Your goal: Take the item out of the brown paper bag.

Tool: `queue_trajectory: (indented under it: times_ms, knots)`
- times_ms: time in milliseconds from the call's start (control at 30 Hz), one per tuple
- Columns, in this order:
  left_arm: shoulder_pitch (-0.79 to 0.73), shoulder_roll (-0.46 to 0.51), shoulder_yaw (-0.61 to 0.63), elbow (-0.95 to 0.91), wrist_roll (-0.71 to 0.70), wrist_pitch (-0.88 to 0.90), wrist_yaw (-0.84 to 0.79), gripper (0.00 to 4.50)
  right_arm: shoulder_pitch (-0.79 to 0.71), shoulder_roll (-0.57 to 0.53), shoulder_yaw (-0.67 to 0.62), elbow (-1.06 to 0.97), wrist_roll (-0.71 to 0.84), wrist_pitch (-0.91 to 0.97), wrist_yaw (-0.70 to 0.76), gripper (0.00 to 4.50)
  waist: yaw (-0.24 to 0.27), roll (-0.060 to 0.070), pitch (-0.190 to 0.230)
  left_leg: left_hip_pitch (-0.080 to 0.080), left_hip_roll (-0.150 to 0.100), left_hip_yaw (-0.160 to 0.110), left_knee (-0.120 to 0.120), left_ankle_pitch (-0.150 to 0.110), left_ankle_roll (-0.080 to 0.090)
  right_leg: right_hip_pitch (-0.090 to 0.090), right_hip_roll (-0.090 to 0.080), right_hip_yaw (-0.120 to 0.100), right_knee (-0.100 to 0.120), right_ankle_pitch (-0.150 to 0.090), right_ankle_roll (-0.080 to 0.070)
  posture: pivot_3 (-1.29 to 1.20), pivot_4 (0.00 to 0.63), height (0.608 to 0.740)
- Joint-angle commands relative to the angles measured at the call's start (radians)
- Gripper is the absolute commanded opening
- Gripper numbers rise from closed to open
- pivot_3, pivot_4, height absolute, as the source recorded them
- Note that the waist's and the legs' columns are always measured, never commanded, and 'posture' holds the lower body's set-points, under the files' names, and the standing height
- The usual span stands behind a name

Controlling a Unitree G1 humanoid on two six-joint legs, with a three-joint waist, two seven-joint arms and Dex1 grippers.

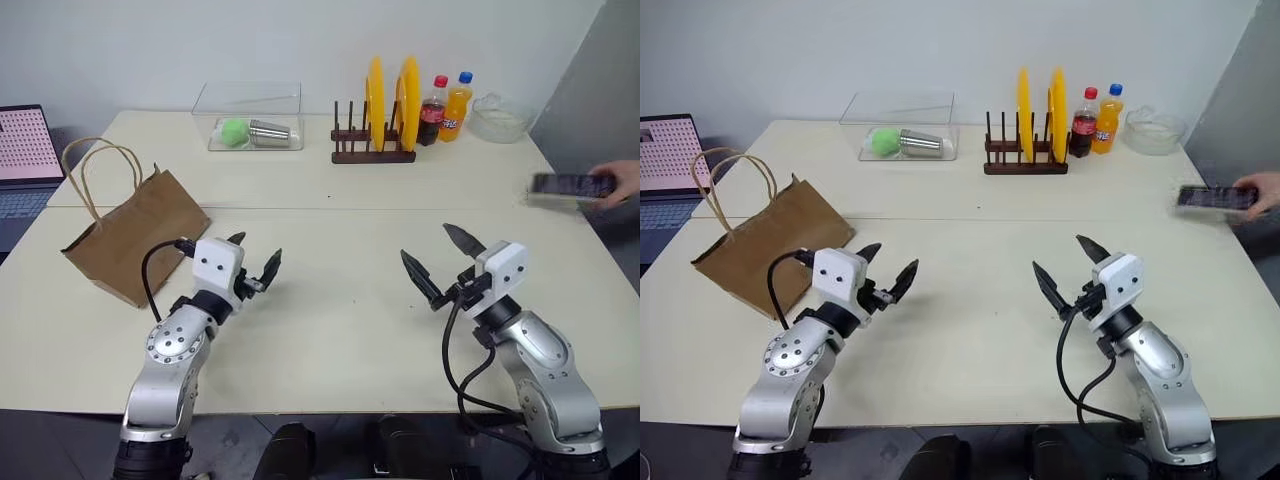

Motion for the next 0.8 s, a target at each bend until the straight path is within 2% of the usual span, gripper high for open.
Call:
queue_trajectory:
  times_ms: [33,800]
  knots:
    - [-0.011,0.013,0.014,-0.045,-0.014,-0.007,-0.007,3.73,-0.018,-0.003,-0.017,-0.010,0.021,-0.019,0.010,4.50,0.000,0.000,0.000,0.000,0.000,0.000,0.000,0.000,0.000,0.000,0.000,0.000,0.000,0.000,0.000,0.00,0.150,0.740]
    - [-0.023,0.015,0.020,-0.003,0.072,-0.058,0.051,3.73,-0.027,-0.041,-0.002,0.002,0.042,0.004,0.043,4.50,0.000,0.000,0.000,0.000,0.000,0.000,0.000,0.000,0.000,0.000,0.000,0.000,0.000,0.000,0.000,0.00,0.150,0.740]
